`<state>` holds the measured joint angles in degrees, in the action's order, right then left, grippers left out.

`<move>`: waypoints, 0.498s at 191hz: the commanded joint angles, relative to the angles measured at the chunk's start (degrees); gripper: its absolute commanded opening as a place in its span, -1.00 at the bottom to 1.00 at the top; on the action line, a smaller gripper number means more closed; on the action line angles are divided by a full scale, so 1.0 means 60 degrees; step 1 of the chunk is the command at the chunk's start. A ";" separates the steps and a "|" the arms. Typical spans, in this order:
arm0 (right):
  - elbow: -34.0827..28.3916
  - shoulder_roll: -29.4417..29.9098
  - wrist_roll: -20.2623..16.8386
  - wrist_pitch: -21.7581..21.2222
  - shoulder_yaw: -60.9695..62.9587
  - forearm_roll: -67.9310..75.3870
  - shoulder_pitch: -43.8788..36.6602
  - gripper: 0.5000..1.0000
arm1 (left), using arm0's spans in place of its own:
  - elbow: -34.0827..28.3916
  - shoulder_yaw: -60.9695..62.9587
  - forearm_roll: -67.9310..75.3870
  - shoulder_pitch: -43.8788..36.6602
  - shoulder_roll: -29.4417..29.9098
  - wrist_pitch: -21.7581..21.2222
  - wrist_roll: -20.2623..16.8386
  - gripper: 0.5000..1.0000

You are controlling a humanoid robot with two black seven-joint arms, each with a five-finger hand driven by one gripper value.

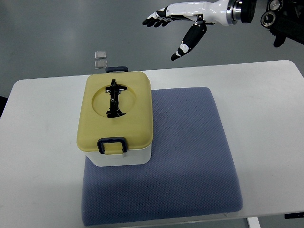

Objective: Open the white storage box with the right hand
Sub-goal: 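Lower the right hand onto the black handle of the yellow lid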

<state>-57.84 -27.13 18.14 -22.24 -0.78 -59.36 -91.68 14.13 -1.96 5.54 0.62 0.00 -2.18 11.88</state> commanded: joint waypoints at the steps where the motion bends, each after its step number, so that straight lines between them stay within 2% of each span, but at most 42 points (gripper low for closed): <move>1: -0.0379 0.0303 0.0477 0.0469 -0.0719 -0.1430 -0.0877 0.74 | 0.0077 -0.0011 -0.0015 0.0000 0.0000 -0.0002 -0.0002 1.00; 30: -0.0906 0.0567 0.1341 0.1406 -0.0865 -0.3026 -0.1038 0.74 | 0.0077 -0.0025 -0.0015 -0.0015 0.0000 -0.0002 -0.0002 1.00; 49: -0.1009 0.0831 0.1532 0.1963 -0.1100 -0.3349 -0.1038 0.74 | 0.0077 -0.0040 -0.0015 -0.0029 0.0000 -0.0002 -0.0002 1.00; 73: -0.1009 0.1255 0.2030 0.3251 -0.1846 -0.3407 -0.0936 0.73 | 0.0077 -0.0025 -0.0015 -0.0029 0.0000 -0.0002 -0.0002 1.00; 95: -0.0995 0.1563 0.2103 0.3940 -0.2125 -0.3407 -0.0760 0.73 | 0.0077 -0.0025 -0.0015 -0.0029 0.0000 -0.0002 -0.0002 1.00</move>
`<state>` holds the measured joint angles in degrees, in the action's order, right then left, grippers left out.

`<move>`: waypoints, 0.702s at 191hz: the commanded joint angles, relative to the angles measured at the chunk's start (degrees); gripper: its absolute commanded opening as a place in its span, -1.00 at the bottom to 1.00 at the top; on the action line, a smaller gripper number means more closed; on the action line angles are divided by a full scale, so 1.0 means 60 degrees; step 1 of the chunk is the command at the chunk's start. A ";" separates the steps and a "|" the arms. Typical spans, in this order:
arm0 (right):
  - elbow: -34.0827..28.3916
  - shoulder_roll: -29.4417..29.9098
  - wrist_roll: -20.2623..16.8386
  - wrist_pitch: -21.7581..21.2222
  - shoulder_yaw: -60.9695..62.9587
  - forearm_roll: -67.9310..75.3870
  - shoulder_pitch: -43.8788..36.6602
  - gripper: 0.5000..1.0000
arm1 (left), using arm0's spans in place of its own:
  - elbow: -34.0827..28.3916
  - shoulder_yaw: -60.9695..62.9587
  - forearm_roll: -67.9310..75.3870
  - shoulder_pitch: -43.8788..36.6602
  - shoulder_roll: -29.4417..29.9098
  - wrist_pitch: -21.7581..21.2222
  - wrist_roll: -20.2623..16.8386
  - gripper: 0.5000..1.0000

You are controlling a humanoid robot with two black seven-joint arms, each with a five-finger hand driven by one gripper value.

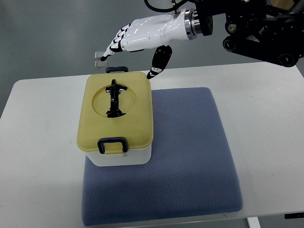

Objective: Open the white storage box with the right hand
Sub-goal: 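Lower the right hand onto the black handle of the yellow lid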

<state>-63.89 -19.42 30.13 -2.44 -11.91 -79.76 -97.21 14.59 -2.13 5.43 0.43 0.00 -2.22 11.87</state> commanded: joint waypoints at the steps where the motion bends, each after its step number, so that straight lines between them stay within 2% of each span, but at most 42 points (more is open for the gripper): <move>1: 0.0014 0.0278 0.0105 0.0641 -0.0270 -0.0007 0.0161 0.73 | -0.0001 0.0003 0.0002 0.0001 0.0000 0.0004 -0.0002 1.00; 20: 0.0072 0.0439 0.0120 0.1007 -0.0270 -0.0037 0.0396 0.73 | -0.0001 0.0003 0.0002 0.0001 0.0000 0.0004 -0.0002 1.00; 120: 0.0775 0.1231 0.0134 0.1930 -0.0358 -0.0403 0.1099 0.70 | 0.0014 0.0018 0.0002 0.0001 0.0000 0.0004 0.0013 1.00; 134: 0.0893 0.1333 0.0149 0.1959 -0.0373 -0.0417 0.1201 0.64 | 0.0014 0.0018 0.0002 0.0001 0.0000 0.0004 0.0013 1.00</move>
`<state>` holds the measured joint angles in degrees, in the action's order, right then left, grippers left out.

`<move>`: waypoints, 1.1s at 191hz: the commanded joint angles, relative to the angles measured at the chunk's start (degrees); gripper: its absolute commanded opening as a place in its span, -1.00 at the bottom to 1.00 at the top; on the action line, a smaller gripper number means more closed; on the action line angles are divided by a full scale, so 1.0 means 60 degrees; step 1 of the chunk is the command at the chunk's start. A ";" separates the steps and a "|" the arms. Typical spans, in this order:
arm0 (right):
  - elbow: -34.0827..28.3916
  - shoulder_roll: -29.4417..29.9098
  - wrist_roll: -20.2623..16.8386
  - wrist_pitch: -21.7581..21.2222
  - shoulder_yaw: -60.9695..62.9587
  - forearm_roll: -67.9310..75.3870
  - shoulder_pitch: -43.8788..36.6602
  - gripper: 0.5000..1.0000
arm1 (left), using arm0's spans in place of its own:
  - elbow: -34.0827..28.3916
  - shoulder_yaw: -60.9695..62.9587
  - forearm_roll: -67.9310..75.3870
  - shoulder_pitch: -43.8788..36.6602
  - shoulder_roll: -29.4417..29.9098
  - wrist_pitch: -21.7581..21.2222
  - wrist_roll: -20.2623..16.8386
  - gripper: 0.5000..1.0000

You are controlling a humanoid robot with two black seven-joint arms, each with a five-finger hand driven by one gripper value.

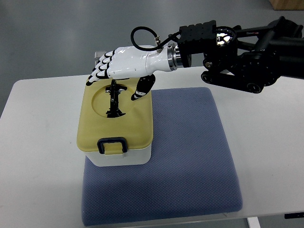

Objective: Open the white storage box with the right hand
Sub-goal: 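Lower the right hand onto the black handle of the yellow lid, then close the right hand fingers around the black lid handle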

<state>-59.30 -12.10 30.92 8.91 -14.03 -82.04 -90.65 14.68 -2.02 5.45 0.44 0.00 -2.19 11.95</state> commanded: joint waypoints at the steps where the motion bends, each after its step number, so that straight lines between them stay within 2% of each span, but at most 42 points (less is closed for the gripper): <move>1: 0.0141 0.0127 0.0003 0.0082 -0.0020 -0.0038 0.0122 0.62 | 0.0000 -0.0001 0.0000 -0.0001 0.0000 -0.0001 0.0001 1.00; 14: 0.0200 0.0142 0.0017 0.0155 -0.0020 -0.0038 0.0137 0.57 | 0.0000 -0.0001 0.0000 -0.0001 0.0000 -0.0001 0.0001 1.00; 20: 0.0258 0.0156 0.0003 0.0199 -0.0020 -0.0038 0.0152 0.43 | 0.0000 -0.0001 0.0000 -0.0001 0.0000 -0.0001 0.0001 1.00; 61: 0.0581 0.0567 0.0017 0.0375 -0.0093 -0.0140 0.0269 0.00 | -0.0015 -0.0001 0.0000 -0.0001 0.0000 -0.0001 -0.0014 1.00; 99: 0.0713 0.0830 0.0017 0.0404 -0.0137 -0.0140 0.0269 -1.00 | -0.0015 -0.0015 0.0000 -0.0001 0.0000 -0.0001 -0.0014 1.00; 181: 0.0581 0.0581 0.0032 0.0419 0.0039 -0.0023 -0.0302 -1.00 | 0.0000 -0.0001 0.0000 -0.0001 0.0000 -0.0015 0.0001 1.00; 210: 0.0215 -0.0049 0.0047 0.0419 0.0053 0.0109 -0.0932 -1.00 | 0.0000 0.0014 0.0000 0.0014 0.0000 -0.0001 0.0001 1.00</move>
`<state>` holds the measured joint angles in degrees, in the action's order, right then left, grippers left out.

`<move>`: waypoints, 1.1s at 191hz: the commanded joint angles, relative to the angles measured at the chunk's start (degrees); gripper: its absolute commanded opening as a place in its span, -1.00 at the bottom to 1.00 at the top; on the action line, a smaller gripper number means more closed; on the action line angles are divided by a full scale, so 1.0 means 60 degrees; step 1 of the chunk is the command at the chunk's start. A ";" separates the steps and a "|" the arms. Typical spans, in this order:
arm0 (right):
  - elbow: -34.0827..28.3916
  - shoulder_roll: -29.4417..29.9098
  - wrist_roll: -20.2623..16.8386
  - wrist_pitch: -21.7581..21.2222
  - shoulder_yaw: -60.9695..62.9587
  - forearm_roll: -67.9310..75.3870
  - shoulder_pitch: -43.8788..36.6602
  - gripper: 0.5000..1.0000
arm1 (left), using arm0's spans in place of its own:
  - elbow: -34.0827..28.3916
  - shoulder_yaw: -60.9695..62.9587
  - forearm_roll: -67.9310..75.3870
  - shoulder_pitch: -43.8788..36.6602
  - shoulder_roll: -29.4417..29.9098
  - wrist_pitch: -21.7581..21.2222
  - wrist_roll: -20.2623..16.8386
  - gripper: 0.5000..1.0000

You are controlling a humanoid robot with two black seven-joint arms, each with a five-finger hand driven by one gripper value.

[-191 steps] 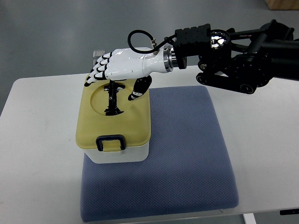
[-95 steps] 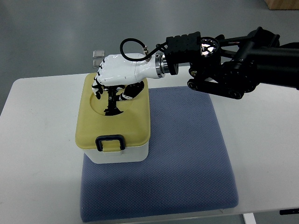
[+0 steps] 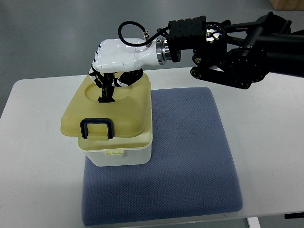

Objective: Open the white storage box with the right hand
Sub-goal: 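Close the right hand fingers around the black lid handle, then lift the yellow lid off the white box with the right hand, then lower the held lid onto the cushion beside the white box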

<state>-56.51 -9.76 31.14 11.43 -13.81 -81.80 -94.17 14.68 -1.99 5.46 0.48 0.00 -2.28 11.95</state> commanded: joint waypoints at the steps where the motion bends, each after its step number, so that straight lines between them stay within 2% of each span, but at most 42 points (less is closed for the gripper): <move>1: -0.0250 -0.0438 0.0010 0.0000 0.0016 0.0069 -0.0345 -1.00 | 0.0000 0.0010 -0.0001 0.0009 0.0000 0.0014 0.0001 1.00; 26: -0.0689 -0.1522 0.0069 -0.0074 0.0148 0.0069 -0.0609 -1.00 | 0.0058 0.0010 -0.0001 0.0009 0.0000 0.0014 0.0001 1.00; 63: -0.1099 -0.3382 0.0643 -0.0132 0.0060 0.0025 -0.0594 -1.00 | 0.0073 -0.0005 -0.0001 -0.0006 0.0000 0.0028 0.0001 1.00; 123: -0.1114 -0.5418 0.0643 -0.0147 -0.0921 -0.0063 -0.0448 -1.00 | 0.0117 0.0024 -0.0001 0.0009 0.0000 0.0028 0.0001 1.00; 138: -0.1099 -0.5683 0.0643 0.0014 -0.1317 -0.0107 -0.0287 -1.00 | 0.0117 0.0024 -0.0001 0.0009 0.0000 0.0028 0.0001 1.00; 155: -0.0982 -0.5785 0.0643 0.0643 -0.1610 -0.0136 0.0269 -1.00 | 0.0117 0.0024 -0.0001 0.0009 0.0000 0.0043 0.0001 1.00; 210: -0.0469 -0.5449 0.0643 0.2167 -0.2592 -0.0238 0.1603 -1.00 | 0.0102 0.0010 -0.0001 0.0009 0.0000 0.0028 0.0015 1.00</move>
<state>-60.24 -43.60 35.01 21.50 -27.99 -83.02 -87.13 15.36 -1.93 5.44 0.53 0.00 -2.04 12.02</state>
